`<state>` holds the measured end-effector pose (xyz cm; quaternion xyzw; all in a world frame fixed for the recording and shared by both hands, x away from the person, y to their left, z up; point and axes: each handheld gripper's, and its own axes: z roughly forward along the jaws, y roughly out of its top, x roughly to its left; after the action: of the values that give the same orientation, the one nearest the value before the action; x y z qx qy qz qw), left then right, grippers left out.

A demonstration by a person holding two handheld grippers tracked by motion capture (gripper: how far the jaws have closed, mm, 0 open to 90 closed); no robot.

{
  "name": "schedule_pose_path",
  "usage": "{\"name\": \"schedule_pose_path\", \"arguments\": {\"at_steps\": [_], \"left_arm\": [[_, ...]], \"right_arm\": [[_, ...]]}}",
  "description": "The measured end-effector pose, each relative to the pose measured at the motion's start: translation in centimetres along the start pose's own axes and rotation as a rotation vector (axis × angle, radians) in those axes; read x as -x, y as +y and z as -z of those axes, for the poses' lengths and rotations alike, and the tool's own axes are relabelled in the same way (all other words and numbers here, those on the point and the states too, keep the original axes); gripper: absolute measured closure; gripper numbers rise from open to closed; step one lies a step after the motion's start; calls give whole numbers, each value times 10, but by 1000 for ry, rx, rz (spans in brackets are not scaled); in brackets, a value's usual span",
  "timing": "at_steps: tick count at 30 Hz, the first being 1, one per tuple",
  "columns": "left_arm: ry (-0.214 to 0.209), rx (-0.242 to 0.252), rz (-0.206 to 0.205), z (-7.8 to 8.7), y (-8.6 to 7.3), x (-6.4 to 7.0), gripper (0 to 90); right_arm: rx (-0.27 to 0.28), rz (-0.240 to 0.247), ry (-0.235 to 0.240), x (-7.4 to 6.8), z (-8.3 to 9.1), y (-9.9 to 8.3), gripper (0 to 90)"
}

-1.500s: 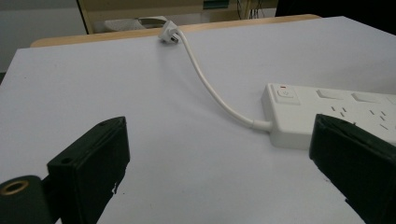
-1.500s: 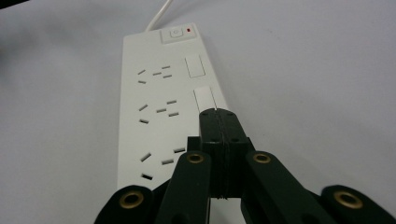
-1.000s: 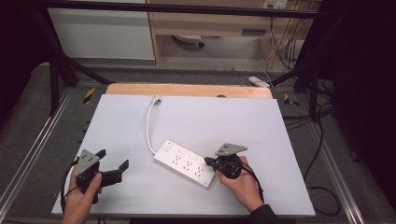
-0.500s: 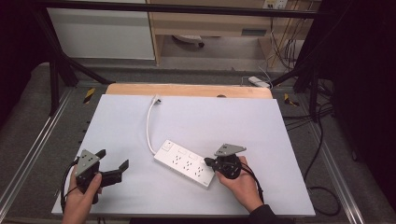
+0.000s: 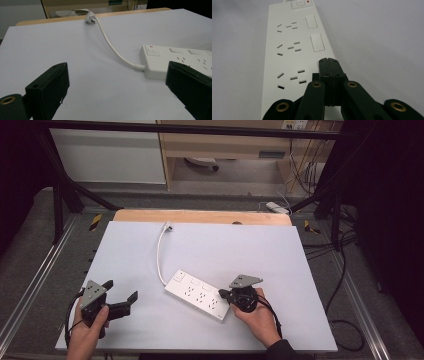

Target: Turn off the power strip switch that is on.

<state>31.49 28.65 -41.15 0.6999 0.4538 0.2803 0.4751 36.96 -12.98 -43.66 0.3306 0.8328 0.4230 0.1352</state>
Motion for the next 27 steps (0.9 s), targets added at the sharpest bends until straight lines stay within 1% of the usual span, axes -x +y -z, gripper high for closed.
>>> {"name": "schedule_pose_path", "arguments": {"at_steps": [8, 14, 19, 27], "left_arm": [[-1, 0, 0, 0, 0, 0, 50], [0, 0, 1, 0, 0, 0, 51], [0, 1, 2, 0, 0, 0, 50], [0, 0, 1, 1, 0, 0, 50]], "right_arm": [[5, 2, -1, 1, 0, -1, 900], [19, 4, -2, 2, 0, -3, 900], [29, 14, 0, 2, 0, -4, 900], [39, 11, -2, 2, 0, -6, 900]]}}
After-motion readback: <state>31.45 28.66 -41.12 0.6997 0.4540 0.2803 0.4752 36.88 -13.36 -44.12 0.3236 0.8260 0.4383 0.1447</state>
